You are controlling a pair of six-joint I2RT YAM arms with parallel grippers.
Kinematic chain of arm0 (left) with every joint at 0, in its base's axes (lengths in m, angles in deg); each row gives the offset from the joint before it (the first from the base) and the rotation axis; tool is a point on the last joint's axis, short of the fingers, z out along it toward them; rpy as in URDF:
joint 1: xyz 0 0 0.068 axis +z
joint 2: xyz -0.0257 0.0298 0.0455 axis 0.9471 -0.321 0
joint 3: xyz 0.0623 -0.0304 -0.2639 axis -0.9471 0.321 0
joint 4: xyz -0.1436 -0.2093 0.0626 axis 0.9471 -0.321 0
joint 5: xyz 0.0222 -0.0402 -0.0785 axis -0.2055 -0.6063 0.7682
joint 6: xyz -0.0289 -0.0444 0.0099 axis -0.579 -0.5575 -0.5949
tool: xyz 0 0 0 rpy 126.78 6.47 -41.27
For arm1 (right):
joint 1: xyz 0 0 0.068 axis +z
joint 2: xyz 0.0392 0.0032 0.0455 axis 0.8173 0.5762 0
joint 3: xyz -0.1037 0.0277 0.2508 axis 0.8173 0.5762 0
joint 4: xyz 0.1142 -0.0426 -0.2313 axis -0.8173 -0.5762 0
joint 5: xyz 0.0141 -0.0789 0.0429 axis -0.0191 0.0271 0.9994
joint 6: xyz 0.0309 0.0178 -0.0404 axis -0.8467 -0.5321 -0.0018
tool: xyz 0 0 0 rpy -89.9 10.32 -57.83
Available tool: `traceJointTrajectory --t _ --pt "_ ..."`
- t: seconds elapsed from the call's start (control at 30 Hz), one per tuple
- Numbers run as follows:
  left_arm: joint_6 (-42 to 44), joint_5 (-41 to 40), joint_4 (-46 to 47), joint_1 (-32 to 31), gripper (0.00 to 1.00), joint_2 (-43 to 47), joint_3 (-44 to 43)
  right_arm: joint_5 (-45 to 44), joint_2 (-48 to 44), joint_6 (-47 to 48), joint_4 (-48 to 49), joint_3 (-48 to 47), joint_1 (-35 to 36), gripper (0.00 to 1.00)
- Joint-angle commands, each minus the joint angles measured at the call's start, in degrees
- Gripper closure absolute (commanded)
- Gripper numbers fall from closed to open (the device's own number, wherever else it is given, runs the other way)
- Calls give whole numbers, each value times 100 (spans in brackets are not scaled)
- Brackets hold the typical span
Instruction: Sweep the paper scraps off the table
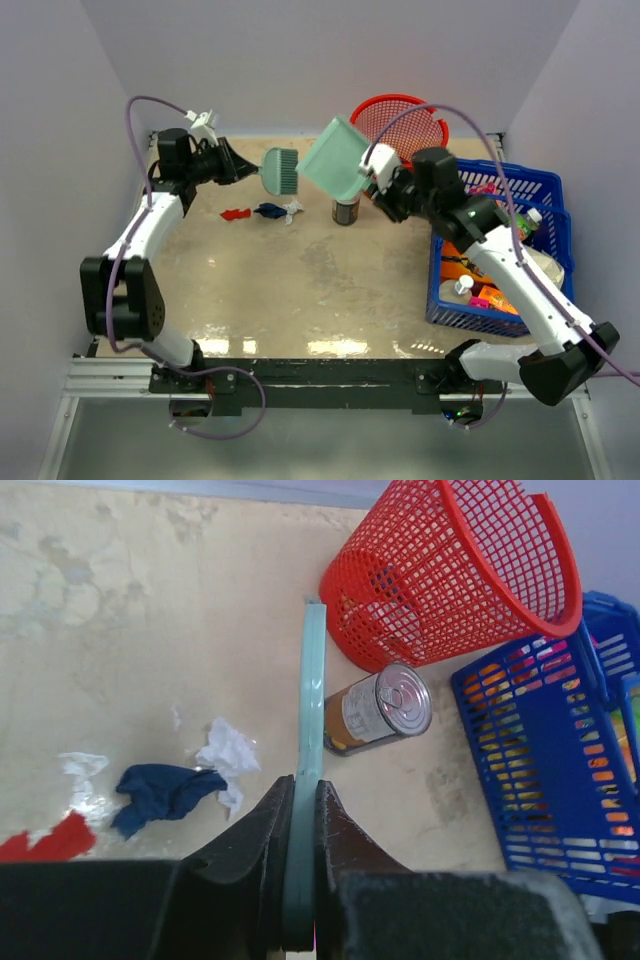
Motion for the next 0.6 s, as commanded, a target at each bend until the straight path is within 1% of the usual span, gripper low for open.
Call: traceJointTrajectory --t 0.0,0.03,0.1,0.13,0.27,0.3,0.37,0.4,0.57 --pt "-1269 528 1368 38 100 -982 -345 665 -252 -428 276 755 328 100" --pt "-1445 616 1492 38 100 -1305 -389 648 -279 -438 250 816 328 100" --pt "-1586 722 1739 38 100 -1632 -590 612 -367 -342 153 1036 328 100" --pt "-1631 722 1739 38 100 -1895 -653 560 -480 -333 187 1115 328 100" --pt "-1631 626 1599 82 100 -2301 -697 586 -727 -359 346 1616 293 100" --pt "-1657 591 1590 82 100 -2337 -567 629 -719 -342 320 1652 293 100" --pt "-1824 503 1616 344 100 -2302 -347 665 -649 -306 250 1652 293 100" --pt "-1903 502 1651 424 100 -2250 -76 648 -614 -237 232 1643 293 100" --pt "-2202 888 1485 959 100 -1767 743 305 -385 45 284 1713 302 100"
